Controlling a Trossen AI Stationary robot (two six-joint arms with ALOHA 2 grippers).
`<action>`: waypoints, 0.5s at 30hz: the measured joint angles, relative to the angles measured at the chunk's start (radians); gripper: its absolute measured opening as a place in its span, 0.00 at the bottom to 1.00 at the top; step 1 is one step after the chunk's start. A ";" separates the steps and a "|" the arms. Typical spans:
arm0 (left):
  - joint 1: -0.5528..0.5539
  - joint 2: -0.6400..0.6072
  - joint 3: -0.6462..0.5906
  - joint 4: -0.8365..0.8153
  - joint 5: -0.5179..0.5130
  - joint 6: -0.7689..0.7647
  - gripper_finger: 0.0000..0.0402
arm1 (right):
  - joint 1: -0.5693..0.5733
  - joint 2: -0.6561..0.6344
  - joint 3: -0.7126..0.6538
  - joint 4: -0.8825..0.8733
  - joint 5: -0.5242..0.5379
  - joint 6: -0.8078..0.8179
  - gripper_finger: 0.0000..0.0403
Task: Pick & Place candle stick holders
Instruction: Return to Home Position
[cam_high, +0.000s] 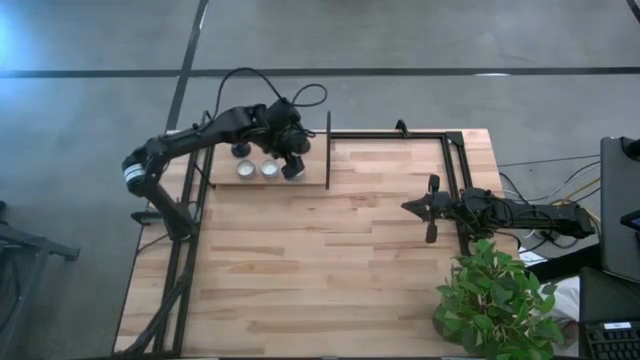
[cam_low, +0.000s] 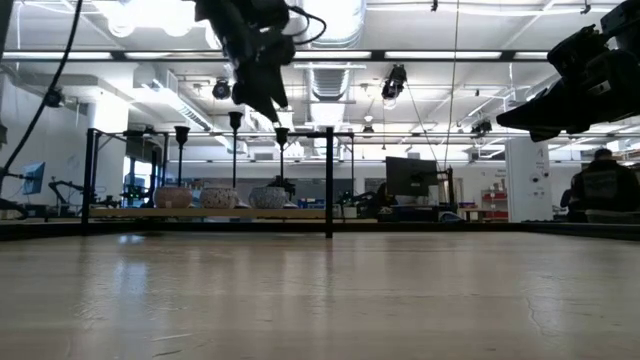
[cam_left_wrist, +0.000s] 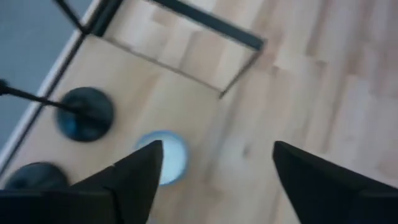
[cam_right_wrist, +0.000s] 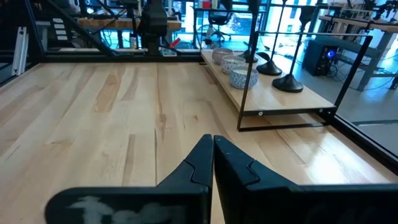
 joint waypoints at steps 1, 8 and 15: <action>-0.004 -0.016 -0.014 0.012 0.017 -0.009 0.74 | 0.000 0.000 0.000 0.000 0.000 0.000 0.02; -0.050 -0.186 -0.163 0.186 0.088 -0.031 0.46 | 0.000 0.000 0.000 0.000 0.000 0.000 0.02; -0.086 -0.437 -0.388 0.513 0.264 -0.044 0.36 | 0.000 0.000 0.000 0.000 0.000 0.000 0.02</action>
